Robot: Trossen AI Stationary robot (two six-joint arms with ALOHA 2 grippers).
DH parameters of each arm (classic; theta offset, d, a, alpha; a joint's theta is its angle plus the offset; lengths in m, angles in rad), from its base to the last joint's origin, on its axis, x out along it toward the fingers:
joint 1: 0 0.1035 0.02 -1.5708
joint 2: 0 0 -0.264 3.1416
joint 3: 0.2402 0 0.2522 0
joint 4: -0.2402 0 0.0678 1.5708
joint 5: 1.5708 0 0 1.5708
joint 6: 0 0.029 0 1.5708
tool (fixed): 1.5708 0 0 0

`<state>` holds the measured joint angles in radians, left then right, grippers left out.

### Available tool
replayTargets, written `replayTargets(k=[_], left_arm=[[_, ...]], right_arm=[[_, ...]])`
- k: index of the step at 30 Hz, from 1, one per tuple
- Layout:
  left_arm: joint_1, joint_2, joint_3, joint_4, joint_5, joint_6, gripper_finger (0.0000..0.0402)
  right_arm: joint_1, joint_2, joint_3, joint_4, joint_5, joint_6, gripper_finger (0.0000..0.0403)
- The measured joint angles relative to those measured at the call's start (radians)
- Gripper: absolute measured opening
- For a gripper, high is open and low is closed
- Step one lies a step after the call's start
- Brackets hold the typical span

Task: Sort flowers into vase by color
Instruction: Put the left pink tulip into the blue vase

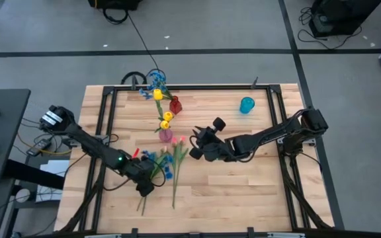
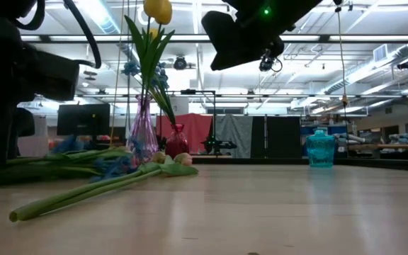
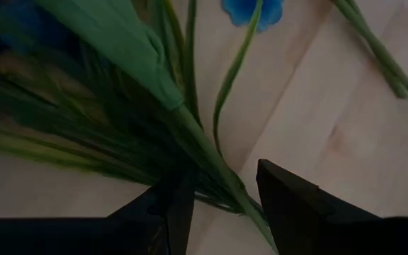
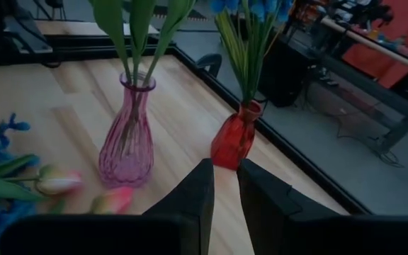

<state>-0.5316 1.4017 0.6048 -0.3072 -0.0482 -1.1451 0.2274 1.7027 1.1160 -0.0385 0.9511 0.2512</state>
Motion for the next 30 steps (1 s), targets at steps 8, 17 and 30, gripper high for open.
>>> replayTargets(k=[8, 17, 30], left_arm=[[0.001, 0.001, -0.002, 0.0, -0.05, 0.034, 0.0163], [0.001, 0.002, -0.003, -0.006, -0.101, 0.043, 0.0124], [0.0, -0.042, 0.011, -0.056, -0.085, 0.093, 0.0019]], right_arm=[[0.0, 0.0, 0.0, 0.001, -0.01, 0.0, 0.008], [0.0, 0.0, 0.0, 0.002, -0.01, 0.0, 0.008], [0.017, 0.0, 0.0, -0.034, 0.003, 0.007, 0.008]])
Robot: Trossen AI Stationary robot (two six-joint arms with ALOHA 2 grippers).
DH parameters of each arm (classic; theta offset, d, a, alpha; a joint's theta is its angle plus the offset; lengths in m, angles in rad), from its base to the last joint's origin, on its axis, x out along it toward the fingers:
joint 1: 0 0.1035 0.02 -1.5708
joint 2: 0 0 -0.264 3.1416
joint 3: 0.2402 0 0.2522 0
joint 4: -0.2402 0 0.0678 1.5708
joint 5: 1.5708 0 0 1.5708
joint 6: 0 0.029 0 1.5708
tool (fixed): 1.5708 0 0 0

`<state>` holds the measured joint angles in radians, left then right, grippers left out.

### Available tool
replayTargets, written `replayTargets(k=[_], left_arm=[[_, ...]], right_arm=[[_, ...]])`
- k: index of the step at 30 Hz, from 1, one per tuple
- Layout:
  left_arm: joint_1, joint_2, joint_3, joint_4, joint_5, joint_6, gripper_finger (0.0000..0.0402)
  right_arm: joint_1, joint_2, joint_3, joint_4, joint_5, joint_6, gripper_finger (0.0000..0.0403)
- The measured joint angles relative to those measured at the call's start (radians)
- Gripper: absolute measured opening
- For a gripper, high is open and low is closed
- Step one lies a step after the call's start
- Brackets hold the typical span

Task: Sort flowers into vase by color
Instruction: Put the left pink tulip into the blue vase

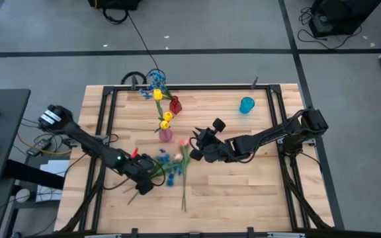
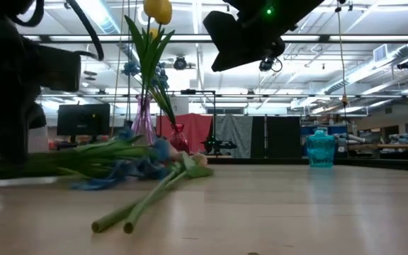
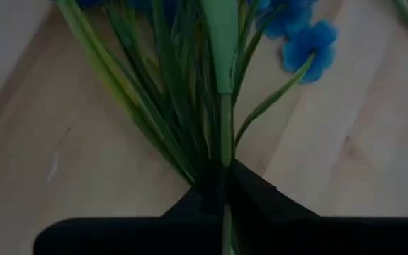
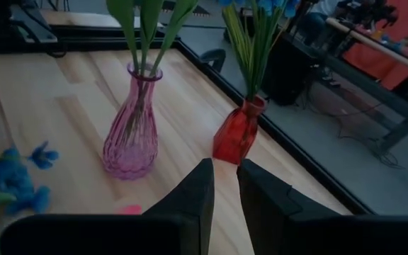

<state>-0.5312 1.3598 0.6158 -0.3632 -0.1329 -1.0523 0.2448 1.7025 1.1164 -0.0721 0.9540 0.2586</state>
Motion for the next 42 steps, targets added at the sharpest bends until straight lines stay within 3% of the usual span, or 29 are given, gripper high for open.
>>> replayTargets(k=[8, 13, 20, 26, 30, 34, 38, 42], left_arm=[[0.0, -0.124, 0.135, -0.136, -0.026, 0.149, 0.0016], [0.0, -0.146, 0.21, -0.231, -0.002, 0.213, 0.0016], [0.001, -0.132, 0.199, -0.267, -0.163, 0.246, 0.0016], [0.003, -0.092, 0.197, -0.11, -0.295, 0.359, 0.0016], [0.034, -0.048, 0.197, 0.027, -0.327, 0.485, 0.0016], [0.081, -0.004, 0.197, 0.151, -0.318, 0.66, 0.0016], [0.128, 0.022, 0.197, 0.263, -0.273, 0.829, 0.0016], [0.184, 0.042, 0.197, 0.387, -0.206, 0.963, 0.0016]], right_arm=[[0.056, -0.02, 0.002, -0.028, 0.048, 0.007, 0.008], [0.07, -0.02, 0.002, -0.119, 0.07, 0.111, 0.0078], [0.08, -0.02, 0.002, -0.171, 0.074, 0.216, 0.0073], [0.11, -0.02, -0.001, -0.17, 0.053, 0.223, 0.0072], [0.134, -0.02, -0.029, -0.163, 0.016, 0.246, 0.0072], [0.155, -0.021, -0.059, -0.161, 0.001, 0.342, 0.0073], [0.201, -0.021, -0.099, -0.171, -0.098, 0.45, 0.0076], [0.263, -0.022, -0.108, -0.173, -0.095, 0.517, 0.0089]])
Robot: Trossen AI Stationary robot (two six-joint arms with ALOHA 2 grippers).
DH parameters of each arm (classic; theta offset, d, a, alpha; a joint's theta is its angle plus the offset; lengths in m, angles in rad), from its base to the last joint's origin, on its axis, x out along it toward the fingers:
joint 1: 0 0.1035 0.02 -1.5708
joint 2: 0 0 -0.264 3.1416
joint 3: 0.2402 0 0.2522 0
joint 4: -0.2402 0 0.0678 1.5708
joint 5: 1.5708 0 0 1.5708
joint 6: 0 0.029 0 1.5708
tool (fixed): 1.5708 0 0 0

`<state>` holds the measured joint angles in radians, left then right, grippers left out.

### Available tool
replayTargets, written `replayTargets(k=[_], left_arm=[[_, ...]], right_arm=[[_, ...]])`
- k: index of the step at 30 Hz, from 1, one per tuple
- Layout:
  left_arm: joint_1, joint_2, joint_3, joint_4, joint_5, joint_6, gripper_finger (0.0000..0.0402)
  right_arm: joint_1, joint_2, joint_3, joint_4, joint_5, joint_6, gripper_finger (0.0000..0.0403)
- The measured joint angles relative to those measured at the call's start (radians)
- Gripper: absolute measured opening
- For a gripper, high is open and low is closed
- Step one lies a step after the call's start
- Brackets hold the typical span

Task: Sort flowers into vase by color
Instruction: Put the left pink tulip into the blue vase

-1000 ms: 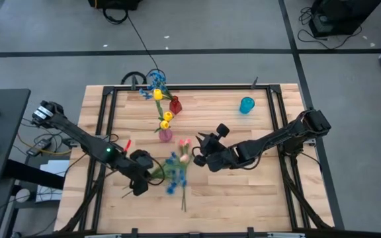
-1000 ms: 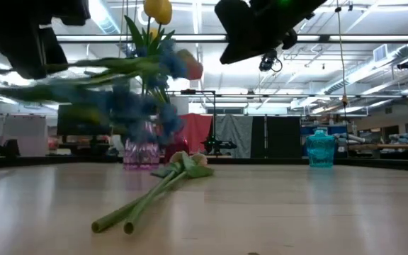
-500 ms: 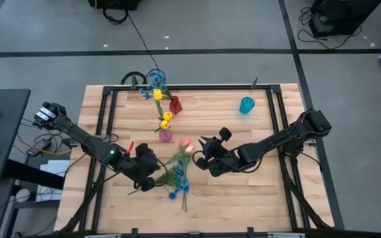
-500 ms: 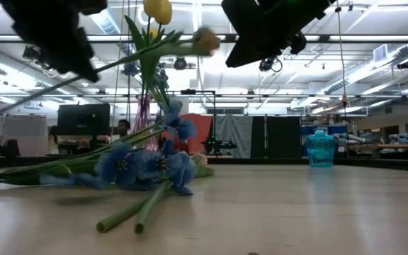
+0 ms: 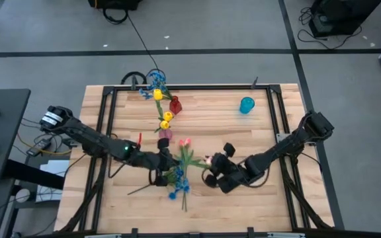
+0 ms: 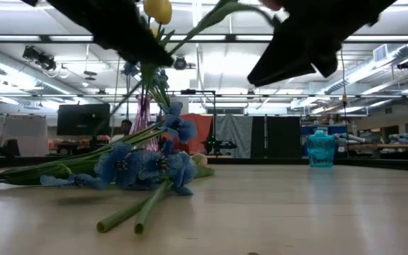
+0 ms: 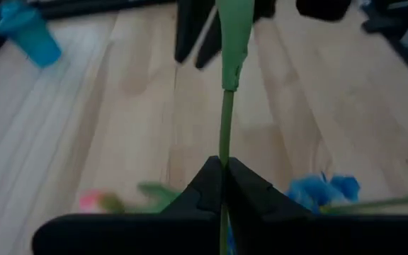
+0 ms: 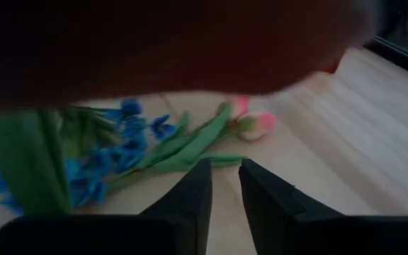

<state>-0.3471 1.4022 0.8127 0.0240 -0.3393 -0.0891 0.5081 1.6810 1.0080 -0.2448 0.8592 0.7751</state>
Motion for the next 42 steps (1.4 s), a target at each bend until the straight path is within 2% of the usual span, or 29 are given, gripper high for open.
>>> replayTargets(k=[5, 11, 15, 20, 24, 27, 29, 32, 34, 36, 42], left_arm=[[0.085, 0.033, 0.0, 0.112, 0.13, 0.113, 0.0016], [0.144, 0.087, -0.025, 0.193, 0.258, 0.134, 0.0016], [0.157, 0.1, -0.112, 0.319, 0.278, 0.101, 0.0016], [0.158, 0.088, -0.223, 0.597, 0.277, 0.022, 0.0016], [0.157, 0.093, -0.282, 0.783, 0.258, -0.022, 0.0016], [0.158, 0.093, -0.309, 0.87, 0.227, -0.024, 0.0016], [0.158, 0.093, -0.311, 0.902, 0.213, -0.024, 0.0016], [0.158, 0.093, -0.312, 0.94, 0.212, -0.026, 0.0016], [0.158, 0.093, -0.312, 0.955, 0.212, -0.021, 0.0016], [0.158, 0.093, -0.311, 0.962, 0.209, -0.01, 0.0016], [0.158, 0.093, -0.311, 0.988, 0.201, 0.035, 0.0016]], right_arm=[[0.074, -0.03, 0.023, -0.058, 0.054, 0.073, 0.0117], [0.147, -0.169, 0.037, -0.168, 0.158, 0.147, 0.0136], [0.168, -0.271, 0.04, -0.208, 0.158, 0.15, 0.0135], [0.171, -0.275, 0.018, -0.24, 0.121, 0.211, 0.0135], [0.158, -0.183, -0.047, -0.044, 0.166, 0.195, 0.0136], [0.131, -0.106, -0.066, 0.177, 0.18, 0.038, 0.0137], [0.104, -0.065, -0.065, 0.319, 0.224, -0.094, 0.0138], [0.055, -0.012, -0.065, 0.544, 0.249, -0.335, 0.0143], [0.022, 0.01, -0.065, 0.674, 0.229, -0.467, 0.0151], [-0.014, 0.021, -0.065, 0.769, 0.16, -0.538, 0.0162], [-0.094, 0.02, -0.065, 0.822, -0.014, -0.541, 0.0199]])
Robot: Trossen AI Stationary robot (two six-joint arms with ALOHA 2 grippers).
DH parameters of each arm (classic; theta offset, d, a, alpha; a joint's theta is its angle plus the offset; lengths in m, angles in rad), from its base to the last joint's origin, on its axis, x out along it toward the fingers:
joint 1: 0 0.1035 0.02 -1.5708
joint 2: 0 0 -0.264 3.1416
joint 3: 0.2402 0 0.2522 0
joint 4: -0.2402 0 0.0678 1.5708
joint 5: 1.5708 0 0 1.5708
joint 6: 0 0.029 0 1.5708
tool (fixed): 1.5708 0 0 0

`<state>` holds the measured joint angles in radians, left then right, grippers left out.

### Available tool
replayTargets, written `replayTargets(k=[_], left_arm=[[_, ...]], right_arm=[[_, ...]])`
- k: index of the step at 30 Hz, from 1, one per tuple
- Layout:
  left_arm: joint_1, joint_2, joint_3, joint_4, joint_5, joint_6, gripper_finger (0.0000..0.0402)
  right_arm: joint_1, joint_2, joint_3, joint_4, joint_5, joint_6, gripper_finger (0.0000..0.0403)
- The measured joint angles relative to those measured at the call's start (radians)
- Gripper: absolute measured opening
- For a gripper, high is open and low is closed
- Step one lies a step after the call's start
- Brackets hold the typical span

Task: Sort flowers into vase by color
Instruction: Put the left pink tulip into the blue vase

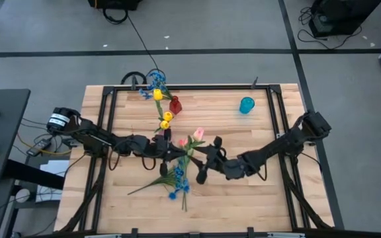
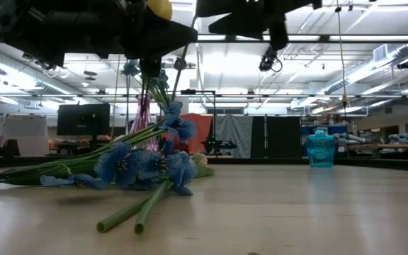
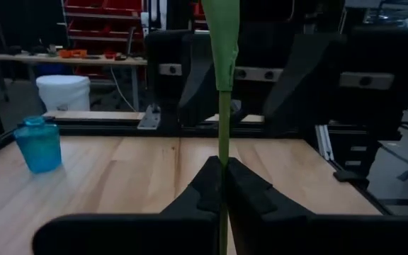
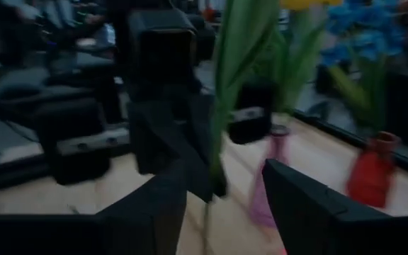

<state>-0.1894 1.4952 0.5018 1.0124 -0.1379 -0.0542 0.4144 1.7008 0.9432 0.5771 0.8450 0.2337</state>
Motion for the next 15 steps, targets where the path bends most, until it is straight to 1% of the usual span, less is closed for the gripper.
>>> replayTargets(k=[4, 6, 8, 11, 15], left_arm=[[0.0, 0.0, 0.0, 0.0, 0.0, 0.031, 0.0016], [0.0, 0.0, 0.0, 0.0, 0.0, 0.045, 0.0016], [0.0, 0.0, 0.0, 0.001, 0.0, 0.049, 0.0016], [0.0, 0.0, 0.0, 0.006, 0.0, 0.05, 0.0016], [0.0, 0.0, 0.0, 0.006, 0.001, 0.05, 0.0016]], right_arm=[[-0.038, 0.001, 0.0, 0.048, -0.13, 0.001, 0.0217], [-0.054, 0.001, 0.0, 0.069, -0.158, -0.002, 0.0219], [-0.065, 0.001, 0.0, 0.079, -0.161, -0.001, 0.0215], [-0.075, 0.001, 0.0, 0.078, -0.16, -0.001, 0.0194], [-0.084, 0.001, 0.0, 0.08, -0.159, -0.001, 0.0138]])
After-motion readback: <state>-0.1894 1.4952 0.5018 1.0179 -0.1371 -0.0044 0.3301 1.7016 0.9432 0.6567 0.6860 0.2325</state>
